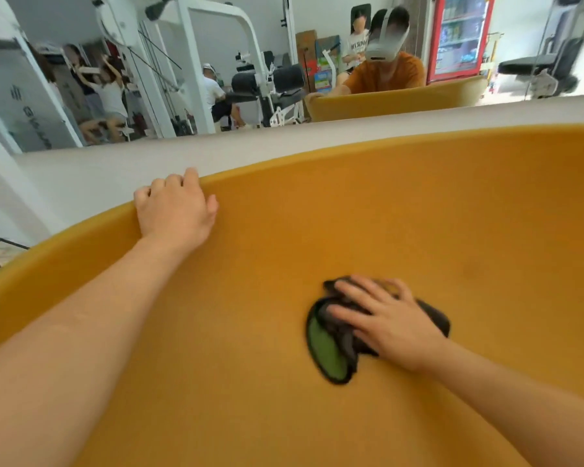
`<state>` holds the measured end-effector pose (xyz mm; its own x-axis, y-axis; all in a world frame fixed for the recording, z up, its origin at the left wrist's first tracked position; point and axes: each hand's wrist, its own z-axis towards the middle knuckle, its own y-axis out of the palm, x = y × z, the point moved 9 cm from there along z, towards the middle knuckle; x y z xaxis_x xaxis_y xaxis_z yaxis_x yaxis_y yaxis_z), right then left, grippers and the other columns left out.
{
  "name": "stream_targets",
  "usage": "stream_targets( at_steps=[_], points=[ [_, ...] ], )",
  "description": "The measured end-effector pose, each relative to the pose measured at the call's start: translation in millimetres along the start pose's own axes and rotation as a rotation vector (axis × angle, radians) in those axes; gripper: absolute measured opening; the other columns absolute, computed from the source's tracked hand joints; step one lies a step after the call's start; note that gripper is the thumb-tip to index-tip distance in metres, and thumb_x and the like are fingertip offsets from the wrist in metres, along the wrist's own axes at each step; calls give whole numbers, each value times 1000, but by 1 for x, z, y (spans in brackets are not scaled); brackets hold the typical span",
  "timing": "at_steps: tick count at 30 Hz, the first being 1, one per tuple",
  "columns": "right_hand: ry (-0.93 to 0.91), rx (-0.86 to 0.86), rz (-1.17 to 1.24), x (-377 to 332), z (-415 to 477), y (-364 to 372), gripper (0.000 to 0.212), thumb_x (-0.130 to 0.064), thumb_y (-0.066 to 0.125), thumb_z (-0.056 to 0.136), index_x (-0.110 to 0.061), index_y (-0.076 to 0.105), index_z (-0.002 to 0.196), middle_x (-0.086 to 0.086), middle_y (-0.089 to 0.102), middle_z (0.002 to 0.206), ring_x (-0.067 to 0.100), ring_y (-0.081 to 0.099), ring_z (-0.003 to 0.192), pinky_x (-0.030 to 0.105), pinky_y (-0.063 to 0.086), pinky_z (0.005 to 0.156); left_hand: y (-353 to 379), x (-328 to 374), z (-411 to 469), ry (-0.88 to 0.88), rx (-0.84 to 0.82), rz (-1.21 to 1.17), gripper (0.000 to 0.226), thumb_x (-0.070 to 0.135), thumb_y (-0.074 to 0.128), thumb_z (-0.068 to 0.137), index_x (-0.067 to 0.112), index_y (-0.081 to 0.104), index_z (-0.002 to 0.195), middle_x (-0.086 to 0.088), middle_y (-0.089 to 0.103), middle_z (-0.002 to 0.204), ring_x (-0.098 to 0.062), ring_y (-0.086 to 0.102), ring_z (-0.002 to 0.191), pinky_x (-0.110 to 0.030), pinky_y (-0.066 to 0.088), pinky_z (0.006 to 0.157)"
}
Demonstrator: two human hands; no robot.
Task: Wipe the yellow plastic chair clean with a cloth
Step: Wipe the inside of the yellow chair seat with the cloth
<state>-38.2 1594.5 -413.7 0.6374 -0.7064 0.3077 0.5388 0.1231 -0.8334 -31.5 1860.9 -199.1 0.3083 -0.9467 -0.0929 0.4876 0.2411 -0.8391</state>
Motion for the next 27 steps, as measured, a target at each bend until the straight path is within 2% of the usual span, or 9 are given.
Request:
stream_targets(
  at_steps=[3,5,7,12,17,19,22,24,27],
  points=[
    [684,107,132,90,-19,-9,51,-31,54,93,-33,42,143,5,29,158,29,25,143,55,36,98,-2,-9,-1,-22,70,-45,39,40,32,100,14,53,121,-10,61,113,-30,52,106,-45,36,92],
    [1108,213,311,89,-15,-8,56,-27,57,93,-29,38,146,6,21,160,31,17,146,58,29,104,-5,-9,-1,-38,112,-76,35,36,32,101,16,55,118,-8,61,112,-28,52,105,-43,35,91],
    [1325,259,474,59,23,-9,58,-28,52,95,-30,31,150,4,14,161,30,9,147,59,24,106,-3,-7,-1,-35,123,-92,33,33,32,102,18,54,121,-5,61,114,-27,52,107,-41,34,92],
    [803,424,559,-43,195,-68,61,-35,45,91,-41,27,149,2,17,161,30,9,148,56,23,108,2,-16,-2,-33,152,-79,33,20,41,94,21,52,125,-3,61,116,-27,51,109,-38,29,89],
    [82,301,131,-28,227,-99,55,-33,36,94,-46,30,147,4,26,159,31,19,147,53,26,107,2,-17,-4,17,174,-100,43,26,35,93,19,48,134,-3,61,121,-26,51,112,-39,31,94],
    [102,247,6,28,206,-99,56,-30,39,91,-43,36,144,7,28,158,31,23,145,52,27,108,3,-16,-3,23,155,-138,49,35,30,94,21,44,139,-4,59,126,-25,50,116,-41,30,97],
    [587,246,187,111,172,-108,56,-26,49,87,-37,43,142,11,25,157,34,21,144,56,21,113,4,-12,-6,51,126,-119,56,46,26,94,22,39,143,-6,55,131,-25,47,121,-42,29,101],
    [884,284,400,107,174,-108,52,-30,49,88,-36,46,140,9,18,159,32,10,147,57,12,116,4,-12,-6,40,126,-109,58,49,25,94,23,39,144,-6,55,131,-25,46,121,-42,29,101],
    [704,246,495,11,231,-110,51,-40,45,88,-42,44,139,4,15,160,28,2,148,56,4,116,3,-15,-8,31,129,-101,55,44,26,93,24,40,142,-6,56,129,-26,47,120,-41,30,99]
  ],
)
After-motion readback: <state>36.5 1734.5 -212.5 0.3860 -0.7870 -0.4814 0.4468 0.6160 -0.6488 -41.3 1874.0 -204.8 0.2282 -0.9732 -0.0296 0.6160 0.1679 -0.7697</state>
